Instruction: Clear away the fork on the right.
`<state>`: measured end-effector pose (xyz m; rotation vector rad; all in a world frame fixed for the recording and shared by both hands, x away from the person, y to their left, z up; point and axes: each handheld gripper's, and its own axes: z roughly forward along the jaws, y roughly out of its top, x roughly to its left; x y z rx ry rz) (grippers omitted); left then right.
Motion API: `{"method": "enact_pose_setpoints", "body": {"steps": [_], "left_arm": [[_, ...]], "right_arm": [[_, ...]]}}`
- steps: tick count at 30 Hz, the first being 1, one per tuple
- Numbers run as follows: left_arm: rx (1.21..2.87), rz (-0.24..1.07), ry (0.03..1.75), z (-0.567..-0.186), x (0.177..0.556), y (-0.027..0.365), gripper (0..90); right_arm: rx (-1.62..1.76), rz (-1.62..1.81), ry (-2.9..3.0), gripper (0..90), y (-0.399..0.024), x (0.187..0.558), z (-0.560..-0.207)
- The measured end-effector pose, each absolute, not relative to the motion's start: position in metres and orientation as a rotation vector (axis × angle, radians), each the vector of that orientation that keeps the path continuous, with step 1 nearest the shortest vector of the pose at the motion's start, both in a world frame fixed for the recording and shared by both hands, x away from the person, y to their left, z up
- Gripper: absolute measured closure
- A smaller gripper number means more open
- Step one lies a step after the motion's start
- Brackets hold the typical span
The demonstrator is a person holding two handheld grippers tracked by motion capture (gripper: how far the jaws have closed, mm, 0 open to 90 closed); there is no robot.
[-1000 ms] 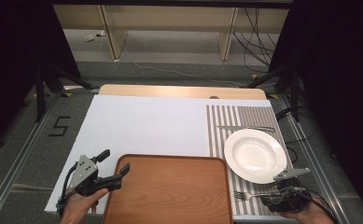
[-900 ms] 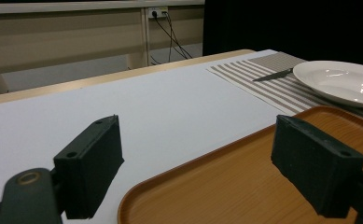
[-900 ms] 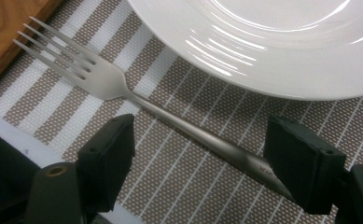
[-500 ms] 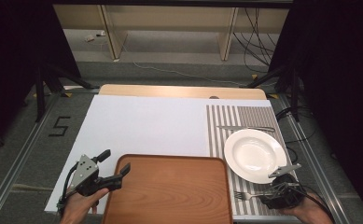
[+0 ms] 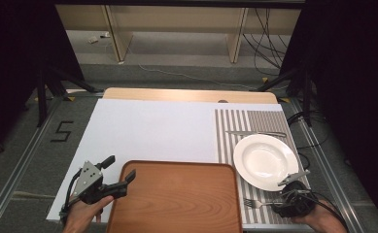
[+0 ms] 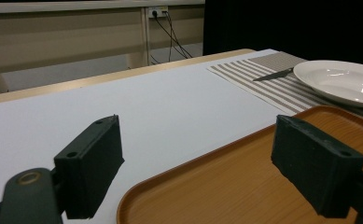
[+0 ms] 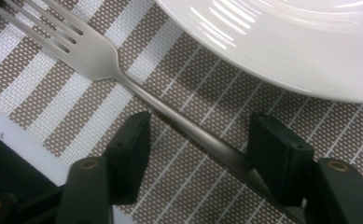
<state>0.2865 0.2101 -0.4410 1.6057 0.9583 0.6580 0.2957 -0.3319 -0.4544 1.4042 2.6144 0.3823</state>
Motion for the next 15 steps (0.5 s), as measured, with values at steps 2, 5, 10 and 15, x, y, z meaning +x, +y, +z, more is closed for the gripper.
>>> {"method": "enact_pose_setpoints", "body": {"steps": [2,5,10,15], "left_arm": [[1.607,0.658,0.959,-0.441,0.287,0.21,16.3],[1.602,0.657,0.952,-0.442,0.287,0.21,16.3],[1.61,0.662,0.957,-0.441,0.287,0.21,16.4],[1.614,0.663,0.957,-0.442,0.287,0.21,16.4]], "right_arm": [[1.353,0.37,2.619,47.3,-0.333,0.297,-0.455],[1.394,0.329,2.634,51.9,-0.327,0.294,-0.452],[1.347,0.325,2.658,58.5,-0.325,0.295,-0.452],[1.332,0.312,2.673,64.3,-0.322,0.293,-0.451]]}}
